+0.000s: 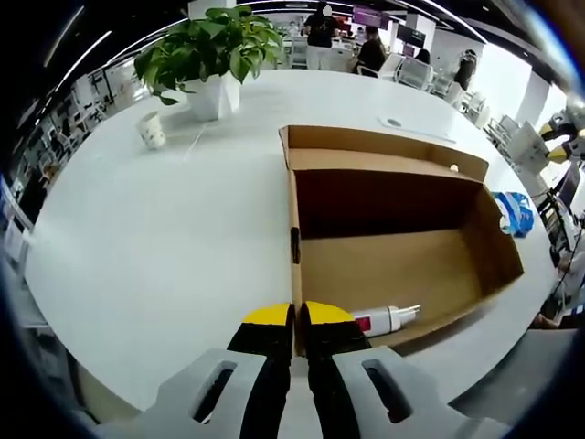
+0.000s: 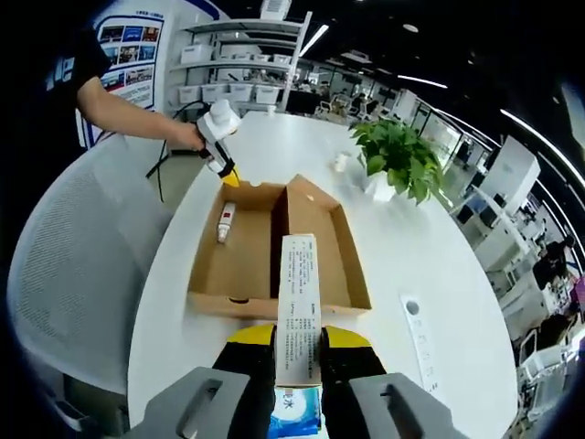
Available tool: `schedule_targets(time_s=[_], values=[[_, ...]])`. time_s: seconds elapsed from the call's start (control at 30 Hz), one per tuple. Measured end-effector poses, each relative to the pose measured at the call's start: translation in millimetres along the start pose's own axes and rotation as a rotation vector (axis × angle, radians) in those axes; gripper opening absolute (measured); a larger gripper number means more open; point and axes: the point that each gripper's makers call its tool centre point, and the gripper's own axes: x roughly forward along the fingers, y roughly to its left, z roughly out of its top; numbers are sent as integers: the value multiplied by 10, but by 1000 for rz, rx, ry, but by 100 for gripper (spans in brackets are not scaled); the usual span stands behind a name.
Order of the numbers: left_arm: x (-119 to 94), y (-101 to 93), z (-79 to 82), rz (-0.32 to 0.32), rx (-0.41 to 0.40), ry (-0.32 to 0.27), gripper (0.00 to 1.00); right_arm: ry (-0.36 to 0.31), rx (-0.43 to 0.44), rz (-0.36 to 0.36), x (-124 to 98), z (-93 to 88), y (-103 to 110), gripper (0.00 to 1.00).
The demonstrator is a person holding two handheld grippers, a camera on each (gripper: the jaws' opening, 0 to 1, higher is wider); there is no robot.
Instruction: Operate the shoe box by opening the lid, removing the specified soft item, and placing it in the target area until the item is outside and the box remains undamaged.
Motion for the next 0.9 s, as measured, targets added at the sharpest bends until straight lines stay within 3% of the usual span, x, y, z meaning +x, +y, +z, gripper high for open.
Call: schedule_targets(time_s=[0.3, 0.53, 0.9], values=[[-7, -12, -5, 3, 12, 9, 1, 36, 30, -48, -165, -383, -245, 14], [4, 2, -3, 9, 12, 10, 1, 88, 67, -79, -235, -850, -463, 14], [36, 2, -16, 16, 17, 17, 1, 154, 89, -93, -246, -1351, -597, 14]])
